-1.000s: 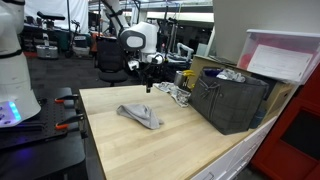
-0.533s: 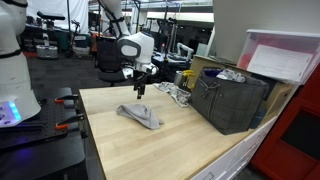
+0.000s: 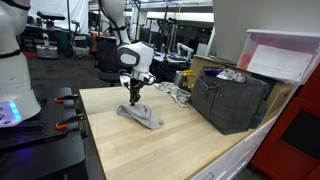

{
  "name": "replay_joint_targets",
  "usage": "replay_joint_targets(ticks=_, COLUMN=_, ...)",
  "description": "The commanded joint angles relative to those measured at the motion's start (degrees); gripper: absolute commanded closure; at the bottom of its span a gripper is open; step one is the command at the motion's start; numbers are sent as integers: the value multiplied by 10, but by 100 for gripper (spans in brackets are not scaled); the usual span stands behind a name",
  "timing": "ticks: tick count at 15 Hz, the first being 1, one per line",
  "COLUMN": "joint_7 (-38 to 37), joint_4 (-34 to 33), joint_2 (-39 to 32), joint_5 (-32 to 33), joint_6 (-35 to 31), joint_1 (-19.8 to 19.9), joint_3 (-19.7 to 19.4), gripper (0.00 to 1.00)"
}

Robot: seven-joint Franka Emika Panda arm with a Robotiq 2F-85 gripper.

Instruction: Fold the grey towel into a triangular shape

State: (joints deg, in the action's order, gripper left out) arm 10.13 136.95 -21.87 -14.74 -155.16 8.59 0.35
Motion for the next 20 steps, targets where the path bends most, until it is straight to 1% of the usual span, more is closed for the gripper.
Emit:
replay_joint_targets(ticks=1, joint_7=-50, joint_4=-5, joint_2=-3, joint_5=50, joint_6=41, joint_1=-15, joint_3=-27, gripper=95)
replay_joint_targets(ticks=2, joint_7=-69, joint_4=-5, joint_2=-8, joint_5=70, joint_6=43, joint_1=-23, joint_3=-38, gripper=99)
replay_joint_targets(ticks=4, joint_7=-98, joint_4=-7, joint_2=-20, joint_5=102, joint_6=52, joint_1=-34, joint_3=-54, gripper=100)
replay_joint_targets(ticks=8, joint_7=-119, joint_4=-15, joint_2=-53, joint_5=127, joint_6=53, joint_1=-45, joint_3=-59, gripper=100)
replay_joint_targets(ticks=10, joint_7=-122, joint_4=-18, joint_2=-58, joint_5=135, joint_6=53, joint_1=-50, joint_3=-59, gripper=100)
replay_joint_targets(ticks=13, joint_7=-120, joint_4=-12, joint_2=-33, joint_5=138, joint_6=57, joint_1=-52, joint_3=-58, gripper=100)
replay_joint_targets(ticks=20, joint_7=-75, joint_4=-1, joint_2=48, joint_5=105, joint_6=64, joint_1=-27, joint_3=-28, gripper=100)
